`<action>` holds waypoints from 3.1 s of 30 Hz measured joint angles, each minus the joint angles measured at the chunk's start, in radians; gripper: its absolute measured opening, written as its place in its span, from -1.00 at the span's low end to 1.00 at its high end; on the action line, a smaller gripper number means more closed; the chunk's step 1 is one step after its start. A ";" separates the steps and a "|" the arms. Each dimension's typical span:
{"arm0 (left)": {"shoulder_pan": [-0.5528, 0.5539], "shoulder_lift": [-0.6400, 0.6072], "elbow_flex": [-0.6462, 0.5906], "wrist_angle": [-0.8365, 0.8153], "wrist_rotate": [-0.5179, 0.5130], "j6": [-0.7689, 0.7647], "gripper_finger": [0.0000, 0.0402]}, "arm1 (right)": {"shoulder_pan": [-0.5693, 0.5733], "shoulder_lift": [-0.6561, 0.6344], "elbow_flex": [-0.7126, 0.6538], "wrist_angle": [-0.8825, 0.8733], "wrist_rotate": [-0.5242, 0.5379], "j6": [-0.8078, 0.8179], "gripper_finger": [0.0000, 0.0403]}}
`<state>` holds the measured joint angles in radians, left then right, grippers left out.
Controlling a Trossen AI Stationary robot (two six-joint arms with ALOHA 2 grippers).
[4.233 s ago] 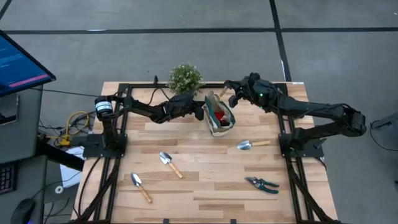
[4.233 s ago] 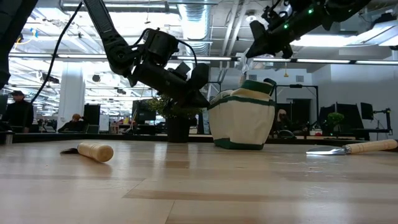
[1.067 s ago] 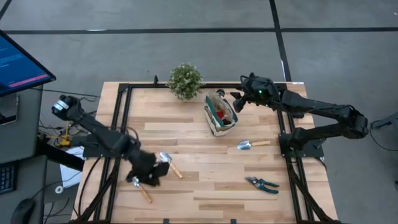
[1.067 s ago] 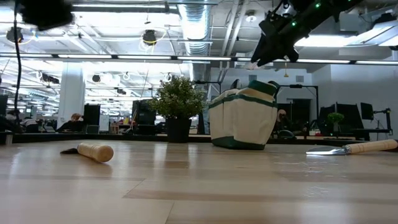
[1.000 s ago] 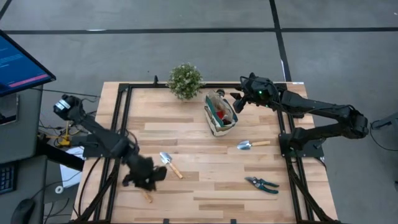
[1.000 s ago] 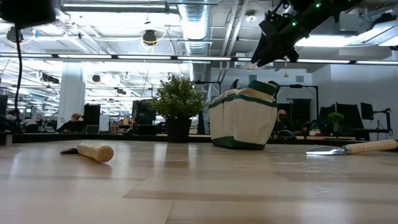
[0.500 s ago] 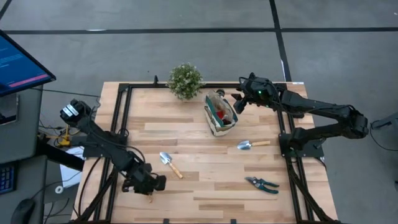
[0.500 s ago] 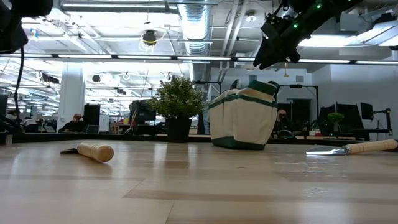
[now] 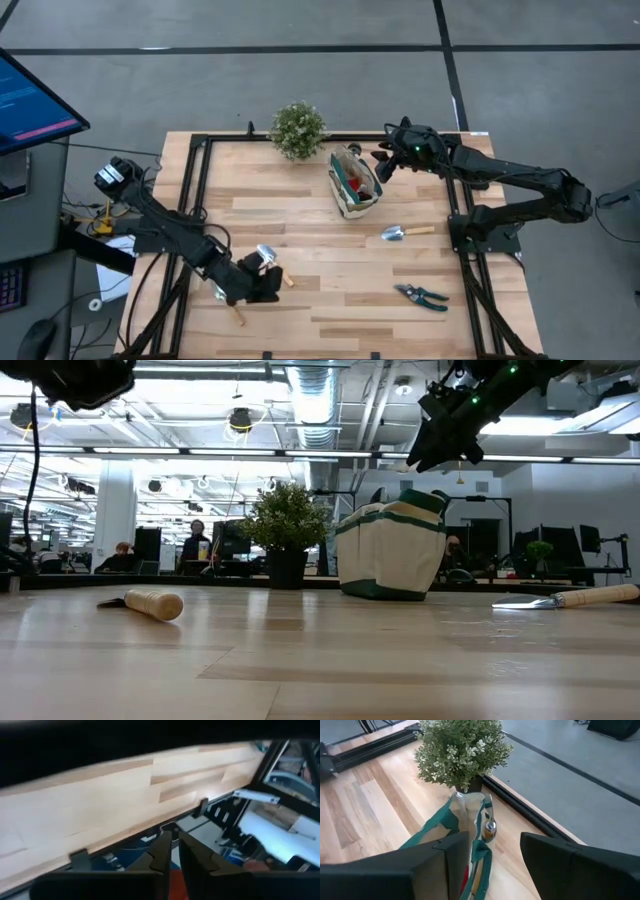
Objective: Pick & Place Garden tools in Gardening bag
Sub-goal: Put the brown trowel into the white gardening bag
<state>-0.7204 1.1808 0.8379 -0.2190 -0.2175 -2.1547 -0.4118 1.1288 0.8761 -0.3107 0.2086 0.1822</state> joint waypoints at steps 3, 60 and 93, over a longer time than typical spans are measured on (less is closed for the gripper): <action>-0.002 -0.013 0.042 -0.072 0.012 -0.048 -0.90 | -0.001 0.005 0.000 0.000 -0.002 0.002 -0.16; -0.136 0.445 0.394 -1.022 0.281 -0.284 -0.17 | -0.001 0.005 0.001 -0.028 0.001 0.029 -0.28; -0.176 0.532 0.246 -0.640 0.236 -0.281 -0.31 | -0.001 0.005 0.001 -0.036 0.001 0.081 -0.37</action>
<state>-0.8967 1.7124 1.0843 -0.8589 0.0189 -2.4354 -0.4126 1.1339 0.8768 -0.3467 0.2096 0.2634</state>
